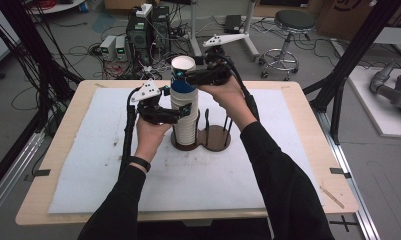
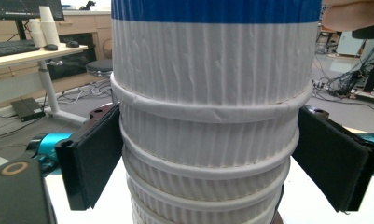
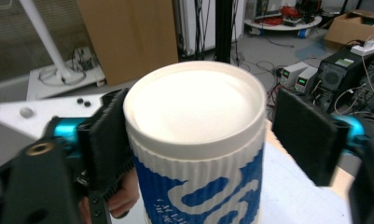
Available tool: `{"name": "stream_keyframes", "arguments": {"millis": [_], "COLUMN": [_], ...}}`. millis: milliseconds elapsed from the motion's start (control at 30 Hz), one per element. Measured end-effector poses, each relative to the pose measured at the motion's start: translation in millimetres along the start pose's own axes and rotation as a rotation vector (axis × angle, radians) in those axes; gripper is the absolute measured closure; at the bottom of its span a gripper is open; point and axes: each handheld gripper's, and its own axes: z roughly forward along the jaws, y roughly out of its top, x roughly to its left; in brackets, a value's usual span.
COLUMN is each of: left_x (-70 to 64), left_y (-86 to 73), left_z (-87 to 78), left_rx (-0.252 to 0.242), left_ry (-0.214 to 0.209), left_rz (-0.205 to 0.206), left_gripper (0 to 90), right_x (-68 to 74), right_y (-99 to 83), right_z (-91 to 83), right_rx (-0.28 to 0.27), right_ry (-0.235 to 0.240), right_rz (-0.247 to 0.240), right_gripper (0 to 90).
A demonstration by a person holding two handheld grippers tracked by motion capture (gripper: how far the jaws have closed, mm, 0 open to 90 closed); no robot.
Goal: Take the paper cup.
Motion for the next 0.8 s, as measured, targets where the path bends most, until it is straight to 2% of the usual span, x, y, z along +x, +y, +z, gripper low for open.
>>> {"name": "stream_keyframes", "arguments": {"millis": [33, 200, 333, 500, 567, 800], "left_x": [0.3, 0.8, -0.9, -1.5, -1.4, -1.0], "left_y": [-0.1, -0.1, 0.6, 0.3, 0.2, 0.0], "left_z": [-0.3, -0.5, -0.6, 0.4, 0.9, 1.1], "left_rx": [-0.001, -0.001, 0.005, 0.001, 0.000, -0.002], "left_ry": [0.002, 0.004, 0.003, 0.004, 0.004, 0.005], "left_rz": [-0.006, -0.007, 0.004, 0.003, 0.006, 0.001], "left_gripper": [12.1, 12.1, 12.2, 12.2, 12.2, 12.2], "right_x": [0.6, 4.5, 7.2, 13.2, 15.5, 15.6], "right_y": [-0.1, 1.5, 3.9, 14.1, 20.4, 27.3], "right_z": [0.8, 1.9, -2.9, -17.0, -27.7, -48.4], "right_rx": [0.001, -0.006, -0.046, -0.095, -0.129, -0.196], "right_ry": [0.012, -0.009, -0.011, -0.017, -0.017, -0.017], "right_rz": [-0.007, -0.031, -0.053, -0.084, -0.095, -0.099], "right_gripper": [28.5, 29.8, 30.0, 30.1, 30.0, 30.1]}}
